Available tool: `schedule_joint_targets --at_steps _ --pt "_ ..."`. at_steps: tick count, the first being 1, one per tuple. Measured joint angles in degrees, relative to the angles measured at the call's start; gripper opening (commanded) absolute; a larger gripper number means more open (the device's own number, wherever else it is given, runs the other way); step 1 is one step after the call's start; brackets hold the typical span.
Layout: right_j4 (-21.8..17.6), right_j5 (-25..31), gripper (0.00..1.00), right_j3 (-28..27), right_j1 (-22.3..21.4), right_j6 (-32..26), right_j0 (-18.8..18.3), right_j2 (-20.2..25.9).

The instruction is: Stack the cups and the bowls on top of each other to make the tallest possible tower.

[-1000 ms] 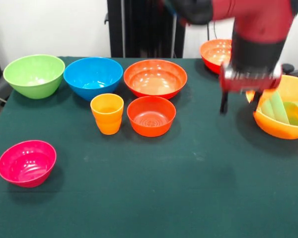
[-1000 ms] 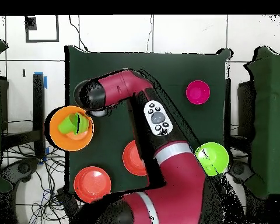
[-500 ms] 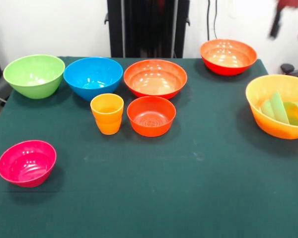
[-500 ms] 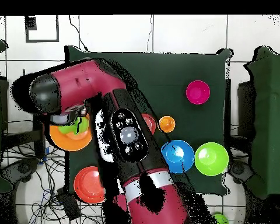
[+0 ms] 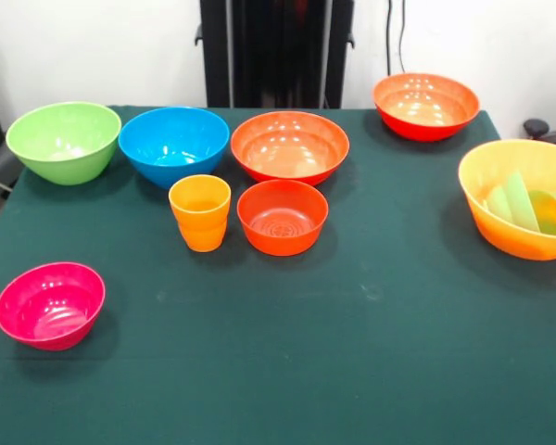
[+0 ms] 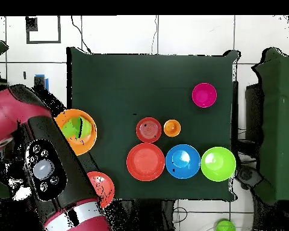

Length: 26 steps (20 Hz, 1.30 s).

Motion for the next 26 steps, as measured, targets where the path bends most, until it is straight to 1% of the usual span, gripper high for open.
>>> schedule_joint_targets --at_steps 1,3,4,6,7,8,9,12,15,19,23,24,26 --pt "0.0 -1.6 1.0 1.5 -0.3 0.4 1.3 -0.2" --pt "-0.1 -2.8 1.0 2.6 -0.5 0.6 2.0 -0.3" --pt "-0.1 -6.0 1.0 5.6 -1.0 0.7 3.2 -0.5" --pt "-0.2 -8.6 1.0 8.0 -1.4 0.7 3.9 -0.7" --pt "-0.2 -11.3 1.0 10.5 -1.7 0.7 4.3 -1.0" --pt "-0.3 -12.3 1.0 11.5 -1.8 0.7 4.5 -1.2" --pt "-0.4 -15.7 1.0 14.8 -1.8 0.7 4.7 -2.1" --pt "-0.9 -19.2 1.0 18.1 -1.7 0.7 4.7 -3.6" --pt "-1.5 -21.7 1.0 20.4 -1.2 0.7 4.6 -5.1" --pt "-2.3 -24.3 1.0 21.1 1.1 0.7 4.7 -8.1" --pt "-3.2 -27.0 1.0 20.3 4.9 0.7 5.5 -11.0" --pt "-3.7 -28.7 1.0 19.8 7.0 0.7 6.3 -12.6" --pt "-4.3 -30.7 1.0 19.2 9.6 0.7 7.4 -14.4"
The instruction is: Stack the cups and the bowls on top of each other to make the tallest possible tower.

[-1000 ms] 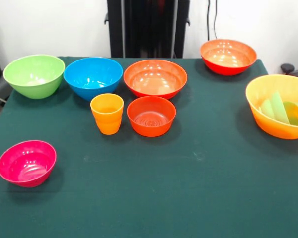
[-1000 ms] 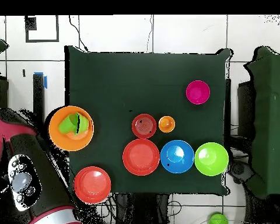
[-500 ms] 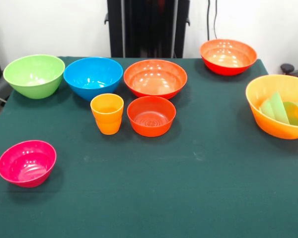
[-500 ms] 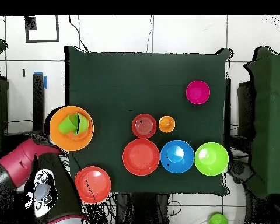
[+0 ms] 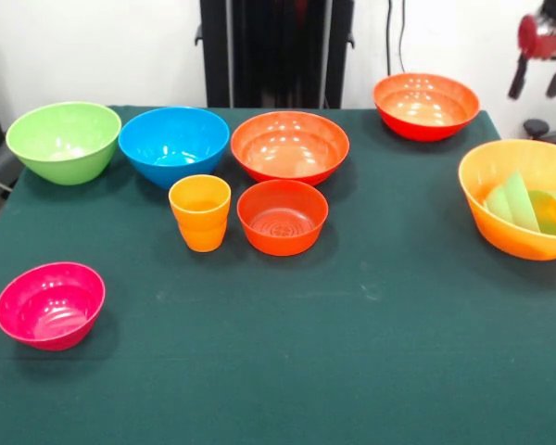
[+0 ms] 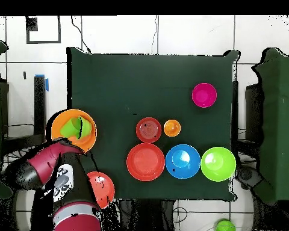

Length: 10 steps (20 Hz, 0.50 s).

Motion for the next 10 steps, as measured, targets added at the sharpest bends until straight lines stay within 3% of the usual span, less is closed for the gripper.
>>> schedule_joint_targets --at_steps 10 --pt "-1.3 -7.1 1.0 -2.4 10.1 0.0 1.7 -6.0"
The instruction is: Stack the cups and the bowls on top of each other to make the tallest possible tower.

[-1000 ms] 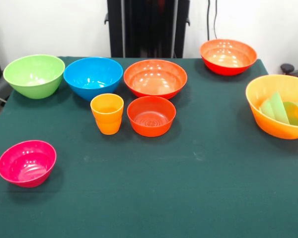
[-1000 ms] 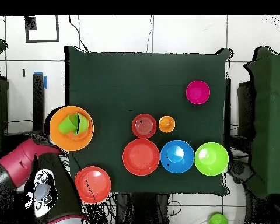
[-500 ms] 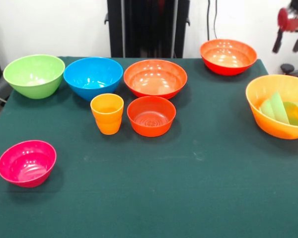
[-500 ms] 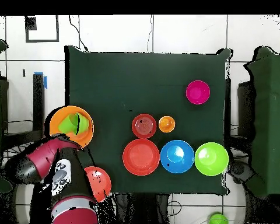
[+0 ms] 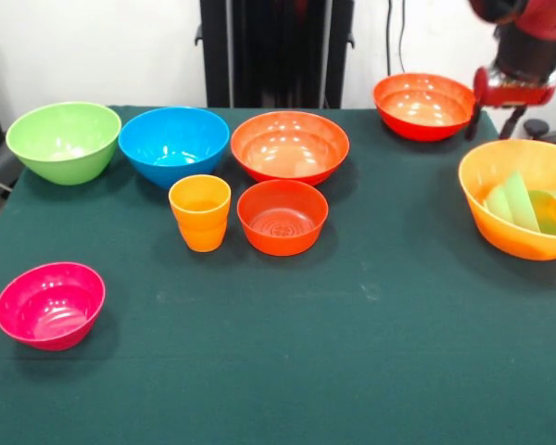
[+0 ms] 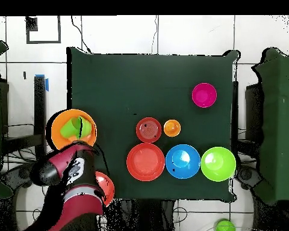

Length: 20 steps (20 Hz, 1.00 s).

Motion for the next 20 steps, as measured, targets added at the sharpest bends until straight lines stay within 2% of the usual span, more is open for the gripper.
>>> schedule_joint_targets --at_steps 6,7,20 --pt "0.0 -2.2 1.0 -3.6 5.3 0.0 0.0 -3.3" --pt "0.0 -2.4 0.0 -4.5 6.4 0.0 0.0 -4.3" --pt "0.1 -2.5 0.0 -5.2 6.8 0.0 0.5 -4.6"
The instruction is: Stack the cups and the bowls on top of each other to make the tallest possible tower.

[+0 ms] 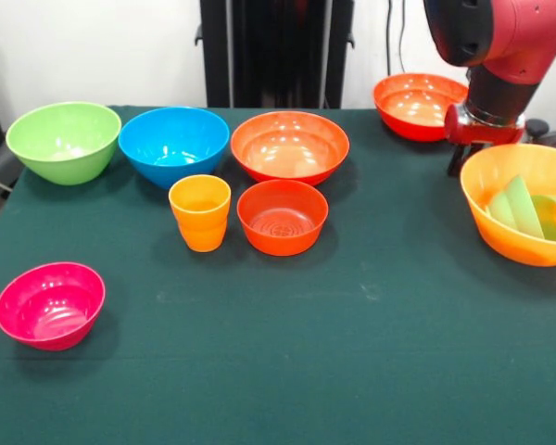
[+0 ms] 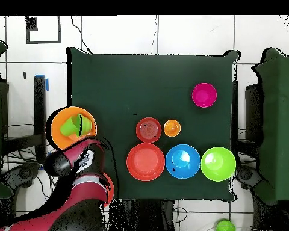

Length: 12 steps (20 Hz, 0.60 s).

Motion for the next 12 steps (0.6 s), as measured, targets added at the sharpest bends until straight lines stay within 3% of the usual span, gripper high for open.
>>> schedule_joint_targets --at_steps 4,5,12 --pt "0.0 0.0 0.0 0.0 0.0 0.0 0.0 0.0" --pt "-0.1 0.1 1.0 0.0 -0.1 0.0 0.0 -0.3" --pt "-0.2 0.3 1.0 0.0 -0.3 0.0 -1.8 -0.9"
